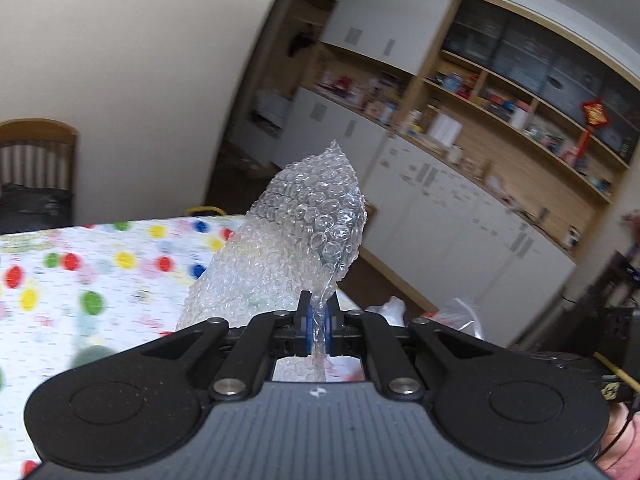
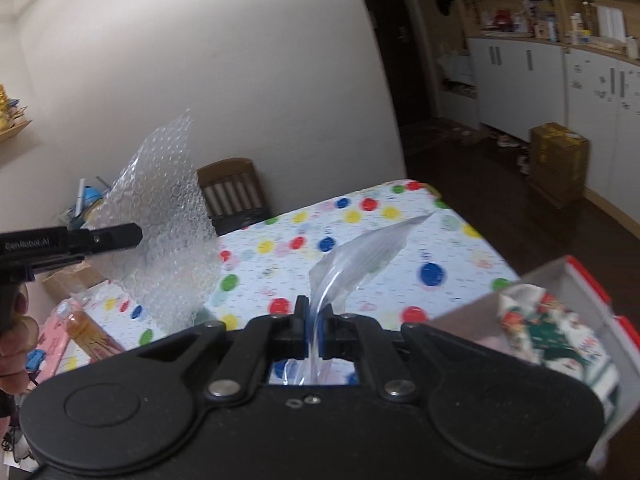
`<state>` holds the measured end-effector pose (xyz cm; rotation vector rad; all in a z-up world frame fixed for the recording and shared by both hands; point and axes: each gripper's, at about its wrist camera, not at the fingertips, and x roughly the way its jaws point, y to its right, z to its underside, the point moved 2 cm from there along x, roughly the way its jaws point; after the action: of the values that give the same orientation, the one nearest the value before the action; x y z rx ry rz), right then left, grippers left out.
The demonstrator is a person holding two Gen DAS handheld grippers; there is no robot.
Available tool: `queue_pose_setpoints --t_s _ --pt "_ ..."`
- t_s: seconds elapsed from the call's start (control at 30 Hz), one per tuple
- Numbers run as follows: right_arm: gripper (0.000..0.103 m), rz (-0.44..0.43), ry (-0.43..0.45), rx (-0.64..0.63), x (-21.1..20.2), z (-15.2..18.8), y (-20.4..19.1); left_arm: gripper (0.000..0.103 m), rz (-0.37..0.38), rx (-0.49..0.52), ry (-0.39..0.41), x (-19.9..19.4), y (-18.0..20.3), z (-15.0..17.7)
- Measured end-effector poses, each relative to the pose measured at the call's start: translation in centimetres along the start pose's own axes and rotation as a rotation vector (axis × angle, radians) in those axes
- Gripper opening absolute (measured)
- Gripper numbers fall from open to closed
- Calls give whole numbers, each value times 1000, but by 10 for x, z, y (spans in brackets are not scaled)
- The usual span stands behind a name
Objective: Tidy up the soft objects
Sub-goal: 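Lift and carry the bubble wrap and clear bag with both tools to the box, then lower the bubble wrap and bag into the box and open both tools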
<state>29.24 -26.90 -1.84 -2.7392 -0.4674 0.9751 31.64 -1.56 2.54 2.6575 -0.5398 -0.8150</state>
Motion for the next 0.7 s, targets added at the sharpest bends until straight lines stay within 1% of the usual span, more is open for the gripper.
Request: queue_pose_setpoints --t_s 0.13,0.27,0.53,0.6,0.7 --pt "3 49 27 23 -19 2 22 5 79 14 -32 21 30 -2" --pt "3 103 56 52 -38 5 48 5 155 59 -51 37 68 -6" --pt "3 211 89 105 -61 11 94 5 351 99 -41 61 145 -18" --pt "3 238 91 112 -63 13 104 5 378 116 -46 70 158 -16" --pt "3 265 84 123 -63 17 118 5 412 115 -63 85 169 -7"
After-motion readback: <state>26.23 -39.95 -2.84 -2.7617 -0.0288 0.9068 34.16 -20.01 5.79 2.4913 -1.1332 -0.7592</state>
